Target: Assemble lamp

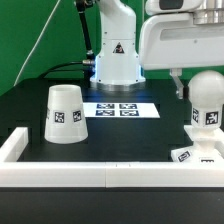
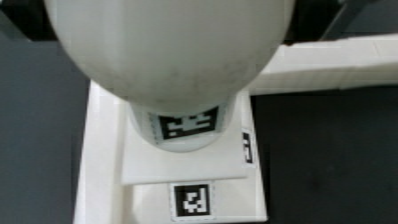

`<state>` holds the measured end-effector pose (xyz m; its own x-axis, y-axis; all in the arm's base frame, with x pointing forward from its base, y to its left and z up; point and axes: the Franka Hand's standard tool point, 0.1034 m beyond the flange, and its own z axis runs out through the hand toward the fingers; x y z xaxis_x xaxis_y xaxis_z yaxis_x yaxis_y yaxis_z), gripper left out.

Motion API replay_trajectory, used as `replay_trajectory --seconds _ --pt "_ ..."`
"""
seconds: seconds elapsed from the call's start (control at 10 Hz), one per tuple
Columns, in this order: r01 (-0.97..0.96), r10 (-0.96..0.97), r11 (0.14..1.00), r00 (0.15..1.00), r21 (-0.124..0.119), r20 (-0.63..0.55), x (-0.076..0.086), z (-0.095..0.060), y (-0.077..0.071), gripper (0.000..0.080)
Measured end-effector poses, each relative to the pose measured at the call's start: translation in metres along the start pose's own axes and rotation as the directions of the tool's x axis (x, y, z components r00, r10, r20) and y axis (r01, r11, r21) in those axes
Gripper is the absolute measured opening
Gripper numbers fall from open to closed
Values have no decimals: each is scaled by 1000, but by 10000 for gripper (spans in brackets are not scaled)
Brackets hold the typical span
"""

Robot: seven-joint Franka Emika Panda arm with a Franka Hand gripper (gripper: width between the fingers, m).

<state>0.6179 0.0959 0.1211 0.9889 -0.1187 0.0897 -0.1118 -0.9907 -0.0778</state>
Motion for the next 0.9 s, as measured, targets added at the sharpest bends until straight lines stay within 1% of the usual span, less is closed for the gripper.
replay_trajectory --seconds 0.1,0.2,0.4,0.6,0.8,0.9 --pt "-43 43 999 999 0 0 0 0 0 579" --pt "-151 151 989 989 1 0 0 0 2 579" --pt "-304 304 953 953 2 8 0 0 3 579" --pt "-461 461 887 887 7 22 -1 0 4 579" --pt "-607 606 794 794 6 49 -4 1 4 580" --pt "-686 684 727 726 7 64 -5 1 4 580"
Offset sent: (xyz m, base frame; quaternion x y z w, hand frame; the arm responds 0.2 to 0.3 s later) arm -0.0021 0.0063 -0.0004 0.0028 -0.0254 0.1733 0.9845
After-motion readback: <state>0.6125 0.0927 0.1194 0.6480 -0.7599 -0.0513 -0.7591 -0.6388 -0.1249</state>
